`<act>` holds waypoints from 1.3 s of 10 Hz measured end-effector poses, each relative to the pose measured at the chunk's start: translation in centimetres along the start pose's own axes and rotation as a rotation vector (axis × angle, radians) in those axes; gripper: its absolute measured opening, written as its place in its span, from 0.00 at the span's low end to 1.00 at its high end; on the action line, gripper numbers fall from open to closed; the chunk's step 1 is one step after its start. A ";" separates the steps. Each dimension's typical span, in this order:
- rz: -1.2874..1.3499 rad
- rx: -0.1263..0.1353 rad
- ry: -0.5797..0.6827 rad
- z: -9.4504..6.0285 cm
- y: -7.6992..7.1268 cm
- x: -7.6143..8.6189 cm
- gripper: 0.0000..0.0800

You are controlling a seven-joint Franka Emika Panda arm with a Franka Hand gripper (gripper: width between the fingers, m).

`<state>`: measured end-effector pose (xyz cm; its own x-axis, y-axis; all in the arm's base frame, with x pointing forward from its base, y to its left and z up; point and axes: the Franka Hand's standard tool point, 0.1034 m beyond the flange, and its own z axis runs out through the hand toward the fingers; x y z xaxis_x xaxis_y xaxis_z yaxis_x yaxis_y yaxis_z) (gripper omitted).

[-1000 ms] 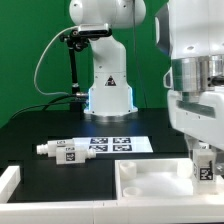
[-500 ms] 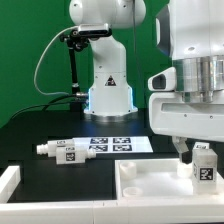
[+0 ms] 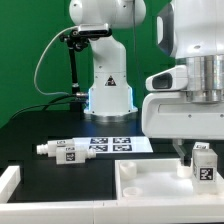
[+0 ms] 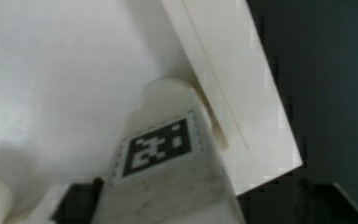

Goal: Assemble one leg

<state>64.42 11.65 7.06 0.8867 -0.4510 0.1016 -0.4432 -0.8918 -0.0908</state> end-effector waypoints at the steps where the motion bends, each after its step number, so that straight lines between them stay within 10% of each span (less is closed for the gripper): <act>1: 0.065 0.000 -0.001 0.0 0.0 0.0 0.36; 6: 0.789 -0.040 -0.026 0.2 0.4 0.1 0.36; 13: 1.466 -0.024 -0.089 0.1 0.2 -0.2 0.36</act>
Offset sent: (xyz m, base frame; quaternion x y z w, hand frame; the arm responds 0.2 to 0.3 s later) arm 0.0063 -0.0168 0.0006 -0.0597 0.0045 0.3074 0.9497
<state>64.23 11.57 6.89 -0.3443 -0.9305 -0.1252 -0.9353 0.3515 -0.0404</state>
